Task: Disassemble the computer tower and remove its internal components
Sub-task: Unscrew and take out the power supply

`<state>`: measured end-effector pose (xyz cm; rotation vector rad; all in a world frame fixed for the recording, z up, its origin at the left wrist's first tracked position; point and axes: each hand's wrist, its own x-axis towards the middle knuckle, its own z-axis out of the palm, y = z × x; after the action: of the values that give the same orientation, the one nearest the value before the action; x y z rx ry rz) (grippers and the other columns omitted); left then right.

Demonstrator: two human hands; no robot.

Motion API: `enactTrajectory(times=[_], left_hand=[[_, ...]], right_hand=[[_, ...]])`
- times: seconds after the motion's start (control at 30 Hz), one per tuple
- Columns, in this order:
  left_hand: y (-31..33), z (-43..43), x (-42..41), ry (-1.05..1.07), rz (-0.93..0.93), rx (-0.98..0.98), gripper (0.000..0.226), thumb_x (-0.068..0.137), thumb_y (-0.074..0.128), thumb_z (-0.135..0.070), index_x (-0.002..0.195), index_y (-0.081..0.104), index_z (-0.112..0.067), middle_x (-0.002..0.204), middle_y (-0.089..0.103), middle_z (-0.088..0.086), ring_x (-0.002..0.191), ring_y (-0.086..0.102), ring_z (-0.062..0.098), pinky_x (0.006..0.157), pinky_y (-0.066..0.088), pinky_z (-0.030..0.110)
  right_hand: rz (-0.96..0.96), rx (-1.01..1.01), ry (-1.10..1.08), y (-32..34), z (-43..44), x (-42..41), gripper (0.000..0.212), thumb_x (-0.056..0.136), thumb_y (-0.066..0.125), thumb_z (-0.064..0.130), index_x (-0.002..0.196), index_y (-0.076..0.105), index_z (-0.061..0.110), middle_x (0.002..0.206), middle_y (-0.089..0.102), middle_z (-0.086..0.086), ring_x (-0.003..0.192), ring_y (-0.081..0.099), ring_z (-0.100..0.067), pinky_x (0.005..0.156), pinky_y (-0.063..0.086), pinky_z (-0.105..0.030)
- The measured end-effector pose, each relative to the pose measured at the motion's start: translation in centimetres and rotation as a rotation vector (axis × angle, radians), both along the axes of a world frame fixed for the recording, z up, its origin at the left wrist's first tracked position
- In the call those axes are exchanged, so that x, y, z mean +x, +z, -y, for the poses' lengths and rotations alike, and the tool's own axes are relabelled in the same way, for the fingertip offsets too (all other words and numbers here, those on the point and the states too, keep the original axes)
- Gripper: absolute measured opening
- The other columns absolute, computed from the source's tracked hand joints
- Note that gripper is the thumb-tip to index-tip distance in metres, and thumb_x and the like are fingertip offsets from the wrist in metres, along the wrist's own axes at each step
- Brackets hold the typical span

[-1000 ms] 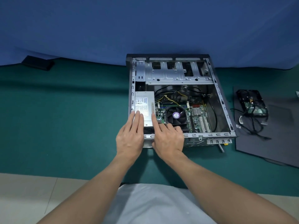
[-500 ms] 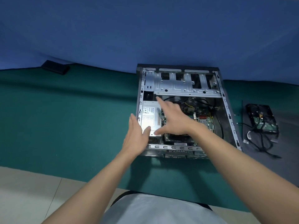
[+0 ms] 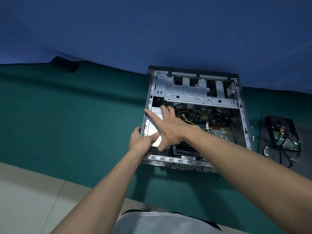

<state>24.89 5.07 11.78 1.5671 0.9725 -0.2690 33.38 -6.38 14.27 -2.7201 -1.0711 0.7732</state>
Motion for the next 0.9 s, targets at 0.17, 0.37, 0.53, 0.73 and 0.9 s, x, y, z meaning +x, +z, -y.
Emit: enactTrajectory(times=[0.17,0.37,0.53,0.73,0.9], left_hand=[[0.3,0.2,0.5,0.000,-0.018,-0.048,0.075,0.057,0.089,-0.027,0.122,0.053,-0.018,0.104,0.070,0.003,0.096,0.067,0.028,0.091,0.052,0.047],[0.2,0.2,0.8,0.001,-0.048,0.020,0.062,0.056,0.091,-0.026,0.107,0.055,-0.017,0.094,0.071,-0.003,0.083,0.068,0.020,0.085,0.055,0.039],[0.9,0.9,0.6,-0.168,-0.168,0.222,0.118,0.043,0.084,-0.065,0.140,0.032,-0.023,0.134,0.054,0.002,0.118,0.054,0.029,0.100,0.044,0.046],[0.8,0.0,-0.2,-0.093,0.016,-0.010,0.069,0.081,0.063,-0.063,0.134,0.045,-0.022,0.122,0.062,-0.003,0.106,0.061,0.019,0.097,0.048,0.043],[-0.3,0.3,-0.2,-0.124,0.022,0.154,0.051,0.091,0.055,-0.051,0.133,0.046,-0.022,0.126,0.061,-0.001,0.113,0.058,0.024,0.101,0.044,0.046]], right_hand=[[0.026,0.056,-0.005,-0.7,1.2,-0.2,0.138,0.044,0.083,0.045,0.141,-0.015,0.046,0.152,-0.009,-0.015,0.138,-0.012,-0.042,0.099,0.036,-0.058],[0.055,0.045,0.013,-0.9,1.4,-0.4,0.137,0.044,0.078,0.051,0.147,-0.009,0.028,0.152,-0.008,-0.018,0.138,-0.008,-0.044,0.098,0.040,-0.054],[0.032,0.053,-0.001,-0.9,3.2,-0.2,0.137,0.047,0.076,0.054,0.147,-0.014,0.030,0.153,-0.013,-0.013,0.140,-0.011,-0.041,0.101,0.041,-0.050],[-0.023,0.082,-0.021,-0.5,2.4,-0.2,0.140,0.048,0.081,0.045,0.141,-0.023,0.043,0.153,-0.015,-0.010,0.140,-0.017,-0.039,0.104,0.032,-0.057],[-0.113,0.147,-0.098,-0.8,4.6,-0.4,0.137,0.046,0.080,0.041,0.138,-0.021,0.056,0.153,-0.019,-0.001,0.140,-0.021,-0.032,0.103,0.032,-0.058]])
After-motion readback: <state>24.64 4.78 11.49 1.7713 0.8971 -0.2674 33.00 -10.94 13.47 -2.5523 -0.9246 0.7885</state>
